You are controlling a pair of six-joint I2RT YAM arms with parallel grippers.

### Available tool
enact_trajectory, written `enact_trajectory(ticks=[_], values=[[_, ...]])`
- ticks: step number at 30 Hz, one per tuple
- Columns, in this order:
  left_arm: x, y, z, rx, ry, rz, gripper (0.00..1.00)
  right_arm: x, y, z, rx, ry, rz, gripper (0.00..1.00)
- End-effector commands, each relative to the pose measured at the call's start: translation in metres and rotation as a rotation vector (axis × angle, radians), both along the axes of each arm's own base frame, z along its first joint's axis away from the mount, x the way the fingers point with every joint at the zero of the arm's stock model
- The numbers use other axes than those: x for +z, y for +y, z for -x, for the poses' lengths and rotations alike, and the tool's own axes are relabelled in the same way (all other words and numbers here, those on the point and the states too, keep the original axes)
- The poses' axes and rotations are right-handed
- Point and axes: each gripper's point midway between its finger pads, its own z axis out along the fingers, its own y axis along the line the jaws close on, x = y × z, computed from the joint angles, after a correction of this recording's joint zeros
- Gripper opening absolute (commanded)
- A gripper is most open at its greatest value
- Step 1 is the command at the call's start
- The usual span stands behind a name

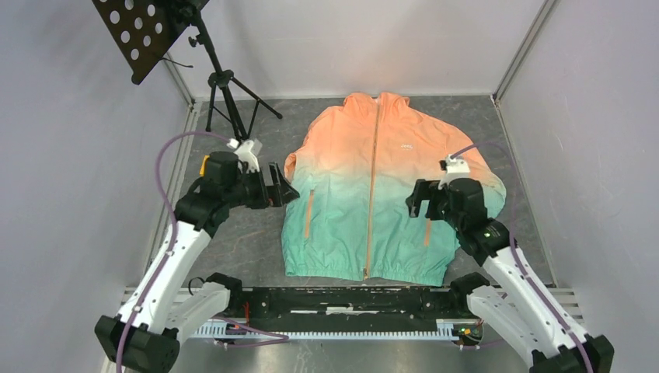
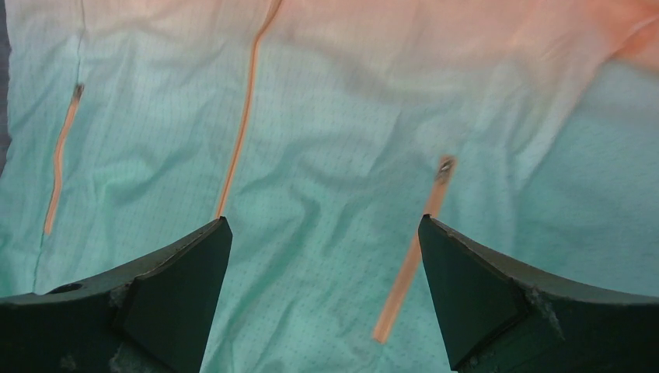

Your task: Zip up the jacket

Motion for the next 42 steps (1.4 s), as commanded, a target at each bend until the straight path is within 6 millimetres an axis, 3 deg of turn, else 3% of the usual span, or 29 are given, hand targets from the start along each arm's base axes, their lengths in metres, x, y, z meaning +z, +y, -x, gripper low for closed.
enact_trajectory(ticks=[1, 5, 9, 11, 15, 20, 25, 27, 31, 36, 42], values=[[-0.028, -0.035, 0.022, -0.085, 0.175, 0.161, 1.0, -0.033, 0.056, 0.019, 0.16, 0.158, -0.261, 0.97], [-0.059, -0.056, 0.036, -0.117, 0.253, 0.184, 1.0, -0.061, 0.088, 0.037, 0.209, 0.269, -0.365, 0.97], [-0.083, -0.074, 0.05, -0.138, 0.294, 0.168, 1.0, -0.078, 0.1, 0.052, 0.173, 0.33, -0.274, 0.98], [-0.09, -0.087, 0.057, -0.168, 0.308, 0.168, 0.98, -0.084, 0.109, 0.062, 0.177, 0.345, -0.237, 0.92], [-0.104, -0.108, 0.066, -0.198, 0.328, 0.116, 0.88, -0.098, 0.122, 0.08, 0.156, 0.4, -0.16, 0.69], [-0.118, -0.131, 0.075, -0.241, 0.339, 0.034, 0.73, -0.104, 0.133, 0.099, 0.124, 0.386, -0.016, 0.68], [-0.133, -0.15, 0.082, -0.269, 0.363, 0.016, 0.54, -0.125, 0.132, 0.109, 0.109, 0.411, 0.057, 0.63], [-0.137, -0.158, 0.086, -0.282, 0.37, 0.018, 0.51, -0.131, 0.129, 0.11, 0.103, 0.414, 0.085, 0.5], [-0.139, -0.168, 0.092, -0.297, 0.382, 0.031, 0.5, -0.138, 0.127, 0.112, 0.102, 0.413, 0.119, 0.36], [-0.134, -0.179, 0.098, -0.331, 0.397, 0.098, 0.5, -0.133, 0.125, 0.109, 0.129, 0.375, 0.124, 0.04], [-0.111, -0.207, 0.106, -0.433, 0.408, 0.281, 0.58, -0.113, 0.151, 0.109, 0.422, 0.19, 0.003, 0.0]])
